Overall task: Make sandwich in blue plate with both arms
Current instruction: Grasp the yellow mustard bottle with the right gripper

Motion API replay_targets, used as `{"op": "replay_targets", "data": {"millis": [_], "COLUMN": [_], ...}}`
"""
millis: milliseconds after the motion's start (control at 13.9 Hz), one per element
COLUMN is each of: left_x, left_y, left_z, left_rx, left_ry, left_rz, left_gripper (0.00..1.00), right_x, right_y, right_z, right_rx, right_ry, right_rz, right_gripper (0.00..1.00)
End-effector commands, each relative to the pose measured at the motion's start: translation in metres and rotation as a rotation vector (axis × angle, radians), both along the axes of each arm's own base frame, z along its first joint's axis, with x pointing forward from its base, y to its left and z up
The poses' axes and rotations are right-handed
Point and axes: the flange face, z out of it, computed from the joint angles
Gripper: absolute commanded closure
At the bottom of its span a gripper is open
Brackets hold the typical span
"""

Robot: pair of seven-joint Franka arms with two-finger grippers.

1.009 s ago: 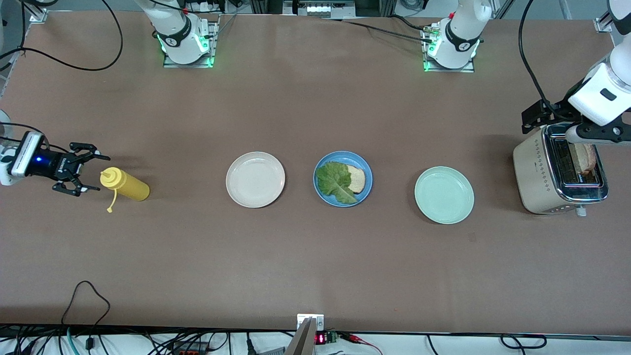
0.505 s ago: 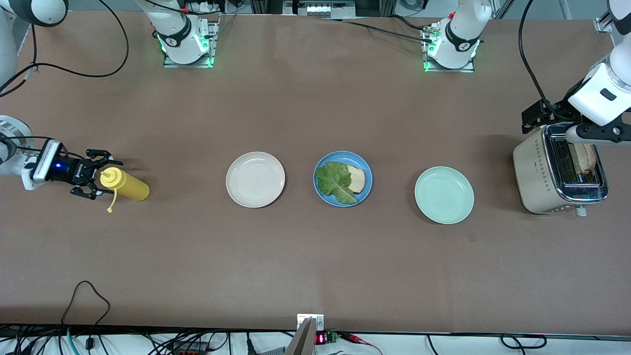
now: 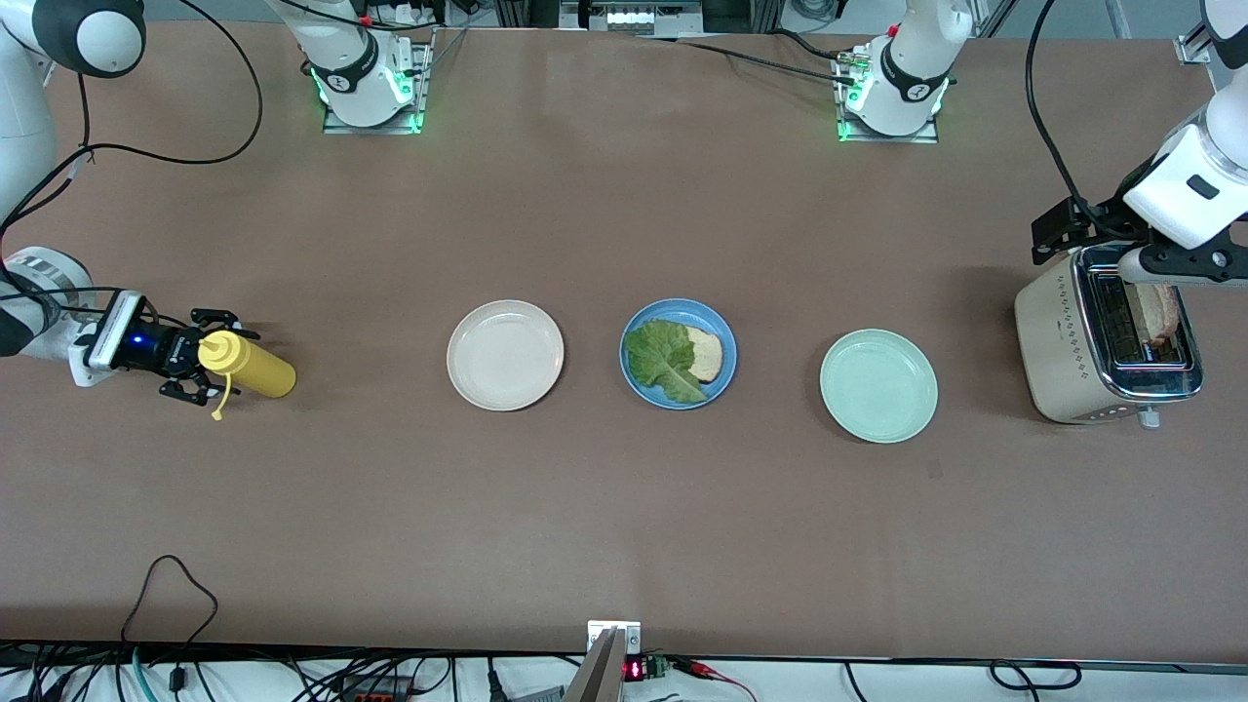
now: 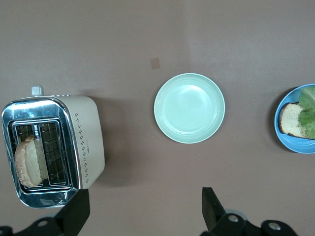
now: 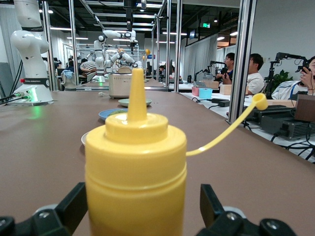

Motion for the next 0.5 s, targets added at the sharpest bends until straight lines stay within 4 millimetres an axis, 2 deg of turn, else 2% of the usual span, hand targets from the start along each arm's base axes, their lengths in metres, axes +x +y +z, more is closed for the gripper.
{"op": "replay_targets", "data": {"millis": [0,72,144,216,360,433], "left_x": [-0.006,-0.006,-0.006,-0.006,-0.006,-0.006], "left_y": [-0.002,-0.001,-0.002,-0.001,-0.002,-0.002], "left_z": [0.003,0.002,0.002,0.002,0.002,0.002], "left_rx": [0.008,0.008,0.009,0.009,0.007,0.007], "left_ry": [0.003,0.009,0.009,0.009,0.009,0.009], "left_rz": [0.004,0.006,0.003,0.004,0.004,0.004], "left_gripper": [0.0,0.0,0.0,0.0,0.0,0.0], "right_x": [0.009,0.01,0.01,0.014,0.025,0.036], "right_y": [0.003,0.005,0.008,0.015,0.035,0.052], "right_z": [0.006,0.006,0.007,0.011,0.024,0.035], "right_rx": [0.015,0.016,0.023,0.024,0.015,0.004], "right_ry": [-0.022,-0.019,-0.011,-0.014,-0.015,-0.01], "right_rz": [0.008,0.013,0.019,0.034,0.066,0.09], "right_gripper": [0.32,0.53,0.66,0.73,0.74,0.74]}}
